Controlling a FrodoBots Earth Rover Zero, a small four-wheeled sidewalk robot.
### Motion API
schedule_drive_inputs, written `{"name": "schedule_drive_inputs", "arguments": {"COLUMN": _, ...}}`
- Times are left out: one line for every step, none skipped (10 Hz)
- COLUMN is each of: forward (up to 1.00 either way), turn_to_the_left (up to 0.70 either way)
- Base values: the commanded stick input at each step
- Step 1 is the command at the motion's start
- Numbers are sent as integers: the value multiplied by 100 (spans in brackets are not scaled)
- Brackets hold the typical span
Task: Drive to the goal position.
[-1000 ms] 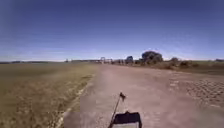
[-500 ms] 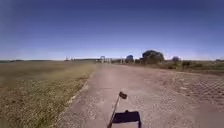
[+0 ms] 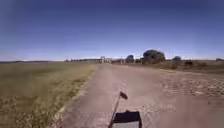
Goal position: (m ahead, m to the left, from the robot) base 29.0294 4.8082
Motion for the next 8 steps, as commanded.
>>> {"name": "schedule_drive_inputs", "arguments": {"forward": 100, "turn_to_the_left": 0}}
{"name": "schedule_drive_inputs", "arguments": {"forward": 100, "turn_to_the_left": 0}}
{"name": "schedule_drive_inputs", "arguments": {"forward": 100, "turn_to_the_left": 0}}
{"name": "schedule_drive_inputs", "arguments": {"forward": 100, "turn_to_the_left": 0}}
{"name": "schedule_drive_inputs", "arguments": {"forward": 100, "turn_to_the_left": 0}}
{"name": "schedule_drive_inputs", "arguments": {"forward": 100, "turn_to_the_left": 0}}
{"name": "schedule_drive_inputs", "arguments": {"forward": 100, "turn_to_the_left": 0}}
{"name": "schedule_drive_inputs", "arguments": {"forward": 100, "turn_to_the_left": 0}}
